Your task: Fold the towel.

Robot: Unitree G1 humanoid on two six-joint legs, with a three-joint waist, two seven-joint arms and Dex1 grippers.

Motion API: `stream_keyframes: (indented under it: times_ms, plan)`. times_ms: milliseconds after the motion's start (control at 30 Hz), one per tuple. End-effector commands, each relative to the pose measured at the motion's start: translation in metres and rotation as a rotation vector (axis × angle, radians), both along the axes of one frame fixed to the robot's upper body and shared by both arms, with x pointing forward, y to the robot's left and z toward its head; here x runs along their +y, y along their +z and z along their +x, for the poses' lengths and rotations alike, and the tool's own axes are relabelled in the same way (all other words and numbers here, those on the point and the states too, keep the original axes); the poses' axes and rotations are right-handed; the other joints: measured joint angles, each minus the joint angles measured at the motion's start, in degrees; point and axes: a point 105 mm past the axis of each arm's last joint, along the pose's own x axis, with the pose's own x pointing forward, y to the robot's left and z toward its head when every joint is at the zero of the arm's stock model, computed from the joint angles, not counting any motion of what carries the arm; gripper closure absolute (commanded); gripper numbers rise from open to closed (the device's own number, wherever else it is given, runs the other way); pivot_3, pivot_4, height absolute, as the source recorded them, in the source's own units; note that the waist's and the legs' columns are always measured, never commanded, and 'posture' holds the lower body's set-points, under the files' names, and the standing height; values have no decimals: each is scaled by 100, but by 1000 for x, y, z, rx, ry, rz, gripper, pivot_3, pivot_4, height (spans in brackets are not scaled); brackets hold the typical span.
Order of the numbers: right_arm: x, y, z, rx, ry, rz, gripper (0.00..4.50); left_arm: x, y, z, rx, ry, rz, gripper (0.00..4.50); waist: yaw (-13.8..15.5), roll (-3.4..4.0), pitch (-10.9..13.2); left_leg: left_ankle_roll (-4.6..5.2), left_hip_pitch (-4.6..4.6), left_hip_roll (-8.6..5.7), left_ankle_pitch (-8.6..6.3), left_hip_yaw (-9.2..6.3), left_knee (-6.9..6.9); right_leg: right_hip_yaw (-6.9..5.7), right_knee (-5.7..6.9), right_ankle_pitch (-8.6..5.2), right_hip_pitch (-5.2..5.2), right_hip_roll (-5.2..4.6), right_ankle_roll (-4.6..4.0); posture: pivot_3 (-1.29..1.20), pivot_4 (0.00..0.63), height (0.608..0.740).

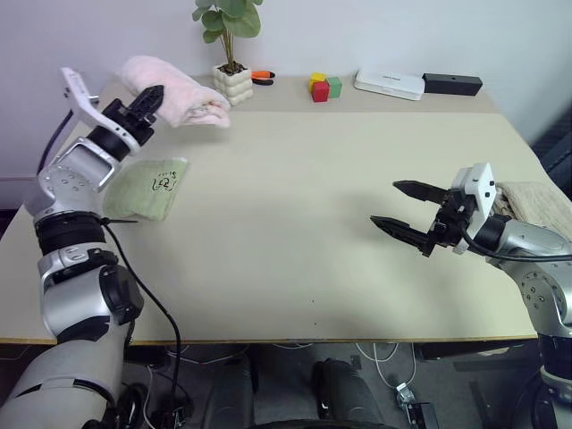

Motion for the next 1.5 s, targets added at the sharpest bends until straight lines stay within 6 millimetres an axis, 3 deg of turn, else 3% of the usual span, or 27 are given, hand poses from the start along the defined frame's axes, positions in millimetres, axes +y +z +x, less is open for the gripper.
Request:
stream_keyframes:
  times_ms: [33,200,500,633,967,1133,1400,1500]
  plan:
    - [-2,12,-10,-2,42,38,0,21,15,-13,-89,66,-14,4443,11,0,0,0,0,0,0,0,0,0,0,0,0,0,0,0,150,740]
    - [-6,13,-10,15,55,42,0,34,1,-27,-95,104,-47,4443,27,-1,0,0,0,1,0,2,4,0,1,0,2,-2,0,0,150,740]
    - [-3,14,-8,15,69,28,0,38,-17,-41,-110,121,-36,4443,31,-1,0,0,0,3,0,2,4,0,1,0,2,-1,-1,0,150,740]
    - [-3,15,-8,15,68,19,0,54,-29,-43,-95,162,-73,4443,24,-1,0,0,0,2,0,3,4,1,1,0,2,-1,-1,0,150,740]
    - [-5,15,-9,12,57,0,0,60,-98,-45,97,202,-133,4443,35,-2,0,0,2,4,0,4,4,0,1,0,2,-1,-1,0,150,740]
    - [-4,15,-10,8,57,-6,0,70,-114,-49,167,263,-197,4443,27,-2,0,0,2,4,0,3,4,0,1,0,3,-1,-2,0,150,740]
    - [-3,13,-9,2,56,-14,0,31,-114,-80,193,200,-212,4443,29,-3,-1,0,2,6,0,5,5,2,1,0,4,-6,-2,0,150,740]
    - [-2,12,-6,-1,58,-15,0,27,-113,-83,202,213,-221,4443,29,-3,-1,0,4,6,0,4,5,2,1,-1,4,-3,-3,0,150,740]
